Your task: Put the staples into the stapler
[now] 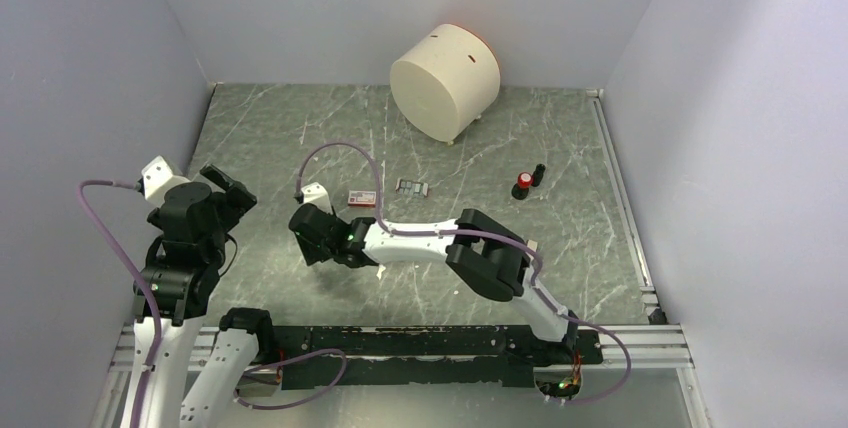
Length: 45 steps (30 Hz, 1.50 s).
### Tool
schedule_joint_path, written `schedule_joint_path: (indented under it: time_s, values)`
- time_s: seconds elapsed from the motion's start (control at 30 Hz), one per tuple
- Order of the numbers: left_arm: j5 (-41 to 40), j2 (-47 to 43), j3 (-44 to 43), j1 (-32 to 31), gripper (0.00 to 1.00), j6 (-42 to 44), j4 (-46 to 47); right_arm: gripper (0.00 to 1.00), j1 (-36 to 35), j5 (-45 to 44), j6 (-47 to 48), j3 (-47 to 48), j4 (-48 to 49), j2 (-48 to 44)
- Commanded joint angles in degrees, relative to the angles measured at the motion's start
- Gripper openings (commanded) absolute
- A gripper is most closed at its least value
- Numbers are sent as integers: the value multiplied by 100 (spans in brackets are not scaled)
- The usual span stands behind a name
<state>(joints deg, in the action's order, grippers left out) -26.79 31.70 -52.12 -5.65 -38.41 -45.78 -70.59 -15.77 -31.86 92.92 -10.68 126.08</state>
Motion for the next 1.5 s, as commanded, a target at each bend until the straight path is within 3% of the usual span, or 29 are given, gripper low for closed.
schedule_joint_path:
  time_s: [0.0,0.13,0.7,1.03,1.2,1.47]
  values:
    - [-145,-55,-147,-41,89,-5,-36,51,-55,-594,-58,214,-191,83]
    - [-100,-83,-123,-41,89,-23,-30,45,-60,-725,-69,213,-152,82]
    - [36,-94,-70,-41,89,14,-3,42,-60,-753,-10,543,-204,374]
    - [328,-67,81,-43,91,18,147,25,-32,-1030,-148,-198,62,-274]
    - [980,89,333,-42,94,11,427,23,142,-1072,-399,-1132,136,-1128]
    - [2876,893,922,-41,95,108,1360,24,458,-1384,-912,-2665,-352,-2360]
